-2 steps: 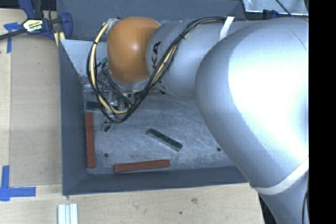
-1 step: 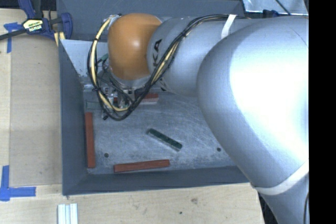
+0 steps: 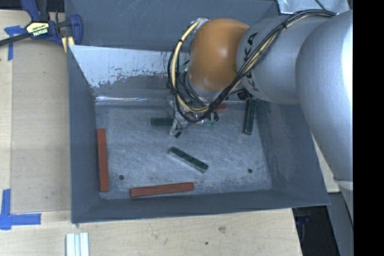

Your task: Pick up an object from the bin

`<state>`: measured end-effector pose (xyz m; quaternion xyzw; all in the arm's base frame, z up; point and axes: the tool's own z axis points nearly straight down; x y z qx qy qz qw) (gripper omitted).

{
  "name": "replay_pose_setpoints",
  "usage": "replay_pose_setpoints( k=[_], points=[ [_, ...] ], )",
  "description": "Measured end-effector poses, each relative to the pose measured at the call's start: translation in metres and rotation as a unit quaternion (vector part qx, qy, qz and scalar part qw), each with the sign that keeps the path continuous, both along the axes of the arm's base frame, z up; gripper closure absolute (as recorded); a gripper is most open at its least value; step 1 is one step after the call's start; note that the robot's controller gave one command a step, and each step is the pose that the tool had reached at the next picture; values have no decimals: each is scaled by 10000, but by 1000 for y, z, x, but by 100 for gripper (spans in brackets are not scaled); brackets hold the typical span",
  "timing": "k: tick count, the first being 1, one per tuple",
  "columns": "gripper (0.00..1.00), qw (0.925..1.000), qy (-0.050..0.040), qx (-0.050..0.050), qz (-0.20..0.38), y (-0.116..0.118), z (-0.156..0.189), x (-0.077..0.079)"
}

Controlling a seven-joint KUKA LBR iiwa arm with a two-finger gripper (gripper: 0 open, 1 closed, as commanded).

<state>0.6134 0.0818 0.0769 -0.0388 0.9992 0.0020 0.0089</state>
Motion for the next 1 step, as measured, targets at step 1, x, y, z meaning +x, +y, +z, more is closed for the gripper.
replay_pose_setpoints(
  k=[1],
  points=[
    [100, 9994, 23, -11, -353, -5, 170, -1]
  ],
)
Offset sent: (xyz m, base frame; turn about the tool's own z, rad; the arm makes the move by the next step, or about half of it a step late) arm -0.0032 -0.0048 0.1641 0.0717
